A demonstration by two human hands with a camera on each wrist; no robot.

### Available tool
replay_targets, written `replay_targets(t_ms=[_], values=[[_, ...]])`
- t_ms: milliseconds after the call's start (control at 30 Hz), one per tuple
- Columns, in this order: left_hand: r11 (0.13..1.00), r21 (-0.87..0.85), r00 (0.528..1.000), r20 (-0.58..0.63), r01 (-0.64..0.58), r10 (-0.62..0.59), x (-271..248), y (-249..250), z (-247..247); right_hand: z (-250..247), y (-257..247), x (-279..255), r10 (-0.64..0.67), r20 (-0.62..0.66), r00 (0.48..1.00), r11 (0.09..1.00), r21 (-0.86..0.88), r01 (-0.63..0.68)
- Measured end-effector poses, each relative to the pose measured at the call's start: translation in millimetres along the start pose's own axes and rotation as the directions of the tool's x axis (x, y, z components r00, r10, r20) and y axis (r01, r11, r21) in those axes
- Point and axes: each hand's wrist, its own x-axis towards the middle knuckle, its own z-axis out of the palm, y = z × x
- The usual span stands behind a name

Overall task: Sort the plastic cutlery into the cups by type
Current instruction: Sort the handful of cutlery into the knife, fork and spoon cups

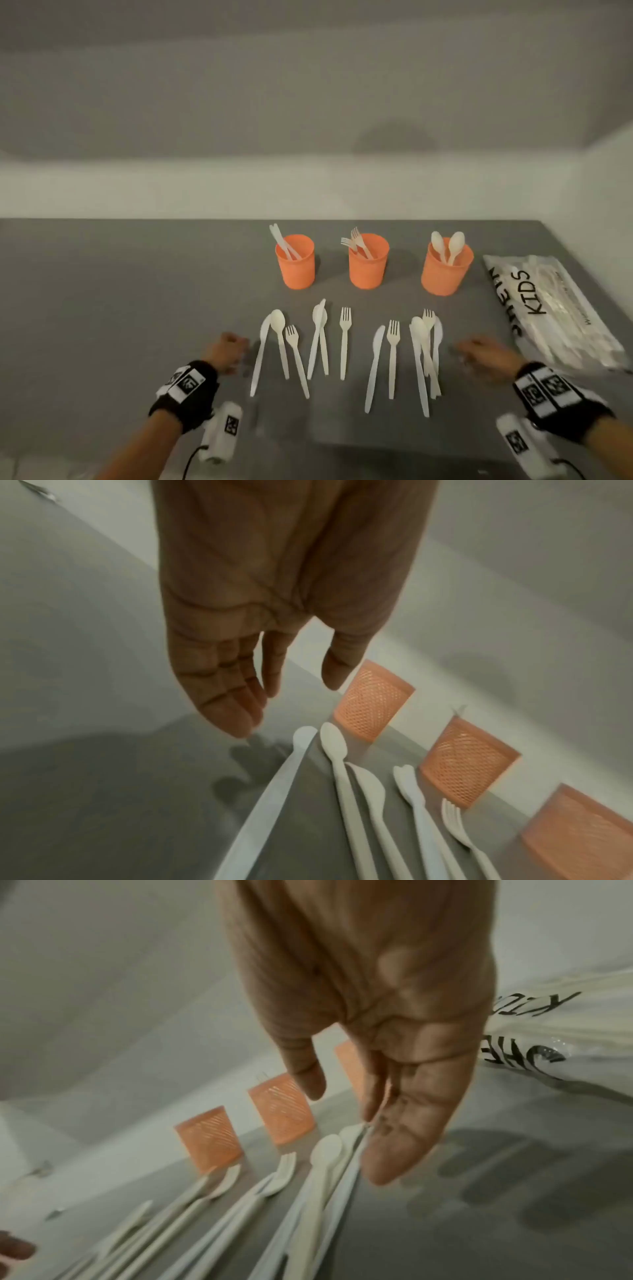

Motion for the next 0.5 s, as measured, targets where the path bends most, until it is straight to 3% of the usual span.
replay_targets(t_ms=[167, 367, 500], values=[[0.985, -0.129, 0.991, 0.080, 0.115, -0.105, 5.7, 16.1, 19.3, 14.2, -26.3, 8.0, 0.111, -0.038, 0.993, 0.988, -0.106, -0.115], [0.993, 0.078, 0.991, 0.086, 0.092, -0.098, 21.5, 33.3, 58.2, 46.4, -47.5, 12.3, 0.039, -0.026, 0.999, 0.982, -0.184, -0.043], [0.980, 0.197, 0.988, 0.154, -0.013, -0.017, -7.4, 60.4, 93.0, 70.4, -65.4, 10.9, 0.031, 0.048, 0.998, 0.920, -0.391, -0.010]])
